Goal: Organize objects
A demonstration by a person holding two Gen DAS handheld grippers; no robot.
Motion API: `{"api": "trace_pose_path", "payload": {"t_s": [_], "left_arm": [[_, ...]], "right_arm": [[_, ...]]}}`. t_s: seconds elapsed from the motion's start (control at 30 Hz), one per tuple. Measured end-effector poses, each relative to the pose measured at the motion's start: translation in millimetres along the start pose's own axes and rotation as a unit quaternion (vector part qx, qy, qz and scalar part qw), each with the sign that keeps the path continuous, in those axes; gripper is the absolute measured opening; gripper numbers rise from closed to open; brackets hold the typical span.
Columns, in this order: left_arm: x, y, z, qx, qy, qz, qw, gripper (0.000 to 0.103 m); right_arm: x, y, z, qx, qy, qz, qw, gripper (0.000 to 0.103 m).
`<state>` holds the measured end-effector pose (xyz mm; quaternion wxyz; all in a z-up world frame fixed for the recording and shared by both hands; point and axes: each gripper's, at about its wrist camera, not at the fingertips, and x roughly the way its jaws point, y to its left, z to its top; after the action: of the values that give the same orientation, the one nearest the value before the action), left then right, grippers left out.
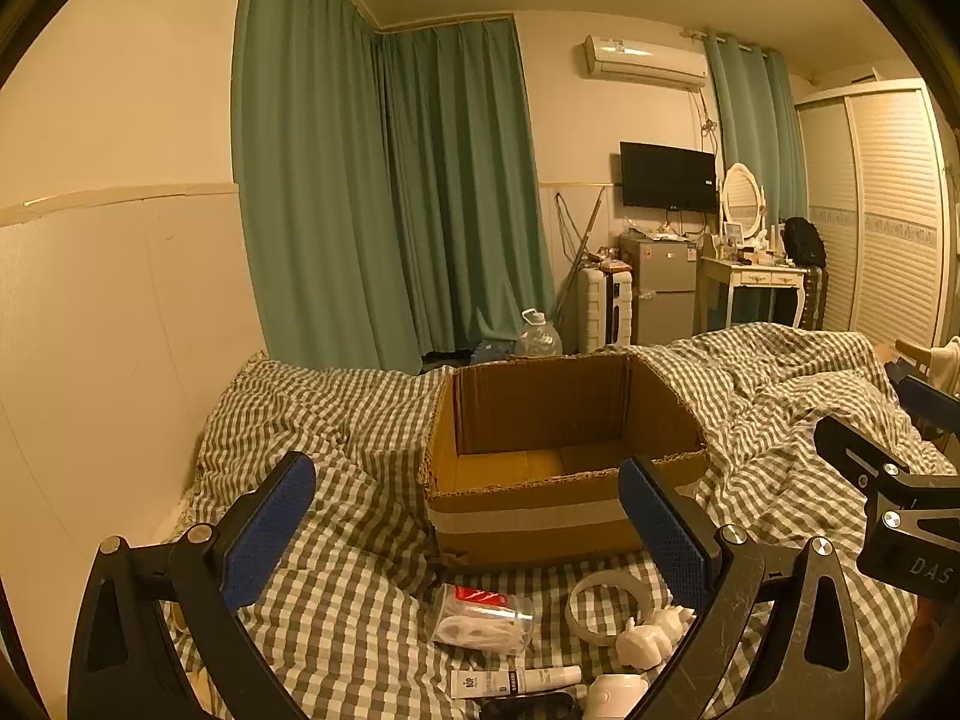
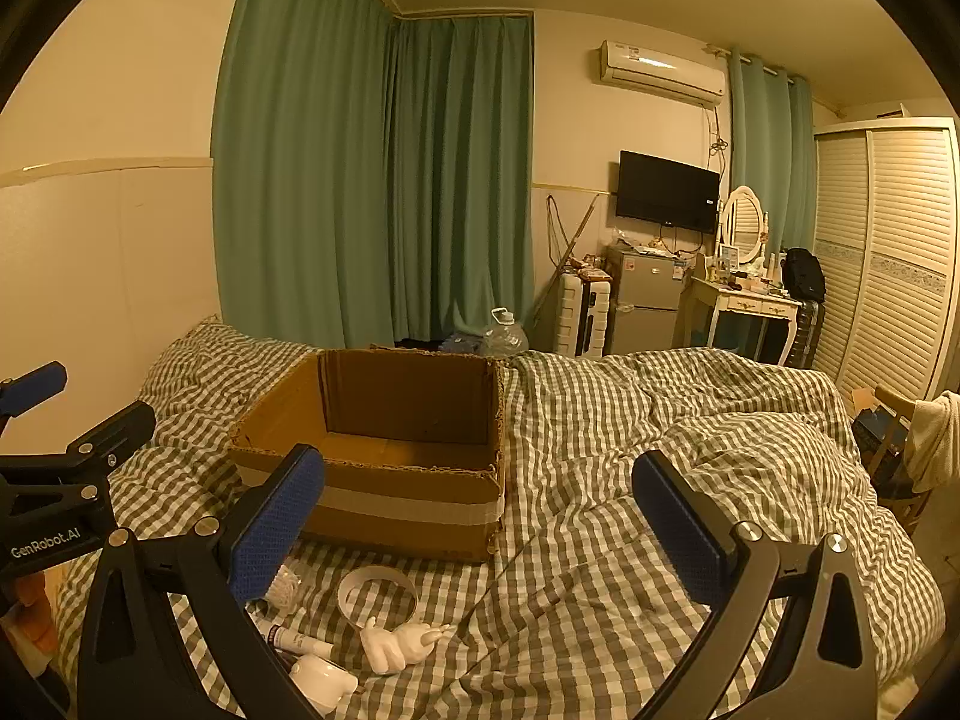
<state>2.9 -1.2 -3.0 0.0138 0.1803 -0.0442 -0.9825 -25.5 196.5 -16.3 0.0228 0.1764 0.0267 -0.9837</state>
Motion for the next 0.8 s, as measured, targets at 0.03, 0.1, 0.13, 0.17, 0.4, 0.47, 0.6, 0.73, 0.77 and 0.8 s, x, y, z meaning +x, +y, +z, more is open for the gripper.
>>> {"api": "trace_pose_path", "payload": {"t_s": [0.03,0.1,0.13,0.17,0.4,0.47,0.6,0.73,0.77,0.8], "left_arm": [[0.0,-0.4,-0.1,0.001,0.0,0.001,1.0,0.103],[-0.1,0.1,0.4,0.001,0.0,0.001,1.0,0.103],[0.2,0.2,0.6,0.0,0.001,0.001,1.0,0.103],[0.5,0.7,0.6,0.0,0.001,0.001,1.0,0.103],[-0.4,0.5,0.4,-0.001,0.002,0.001,1.0,0.103],[-1.0,0.1,0.2,-0.001,0.003,0.0,1.0,0.103],[-3.2,-1.9,0.0,-0.002,0.004,0.002,1.0,0.103],[-3.8,-1.2,0.0,-0.003,0.005,0.002,1.0,0.103],[-3.8,-1.2,0.1,-0.003,0.005,0.002,1.0,0.103],[-3.6,-1.0,0.0,-0.003,0.005,0.002,1.0,0.103]], "right_arm": [[0.2,0.1,-0.4,0.0,0.0,0.001,1.0,0.103],[0.9,1.2,-0.3,-0.001,0.0,0.001,1.0,0.103],[0.9,1.3,-0.3,-0.001,0.0,0.001,1.0,0.103],[0.7,1.0,-0.4,-0.001,0.0,0.001,1.0,0.103],[1.0,1.1,-1.3,-0.003,-0.001,0.0,1.0,0.103],[1.7,1.5,-1.5,-0.004,0.0,0.0,1.0,0.103],[1.7,1.7,-1.7,-0.004,-0.001,0.0,1.0,0.103],[2.0,2.0,-1.7,-0.004,-0.001,0.0,1.0,0.103],[1.9,2.0,-1.8,-0.004,-0.001,0.0,1.0,0.103],[1.9,2.0,-1.6,-0.004,-0.001,0.0,1.0,0.103]]}}
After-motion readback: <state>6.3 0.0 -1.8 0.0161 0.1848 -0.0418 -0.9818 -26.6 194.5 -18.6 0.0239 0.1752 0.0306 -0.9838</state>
